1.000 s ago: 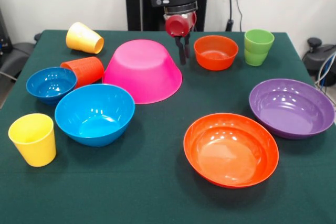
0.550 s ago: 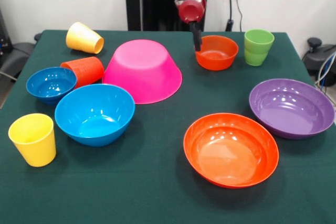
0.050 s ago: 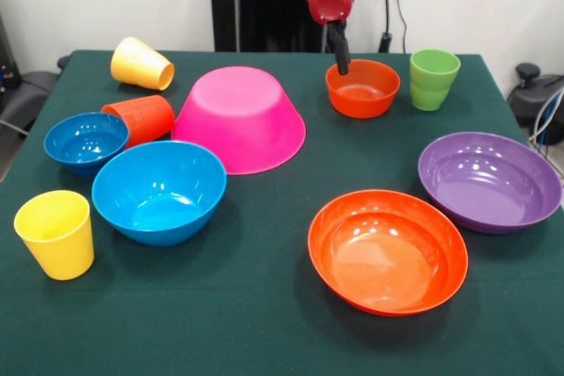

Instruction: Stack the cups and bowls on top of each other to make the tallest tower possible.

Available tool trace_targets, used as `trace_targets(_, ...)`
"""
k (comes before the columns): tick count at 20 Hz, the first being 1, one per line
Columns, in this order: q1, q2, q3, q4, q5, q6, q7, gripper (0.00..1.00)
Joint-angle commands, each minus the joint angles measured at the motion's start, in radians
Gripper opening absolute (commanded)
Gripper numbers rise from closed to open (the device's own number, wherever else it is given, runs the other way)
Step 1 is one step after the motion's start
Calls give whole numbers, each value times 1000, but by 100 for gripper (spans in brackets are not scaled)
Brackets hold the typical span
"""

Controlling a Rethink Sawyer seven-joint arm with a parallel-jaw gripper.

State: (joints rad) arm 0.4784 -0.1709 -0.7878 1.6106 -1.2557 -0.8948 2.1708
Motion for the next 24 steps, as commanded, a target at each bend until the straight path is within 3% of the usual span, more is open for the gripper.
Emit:
trace_targets(1,-60,71,220,67,124,40,-116,100)
trace_targets(11,-86,144,211,75,268,-4,-268,100)
trace_targets(24,-84,226,176,78,377,-100,-309,100)
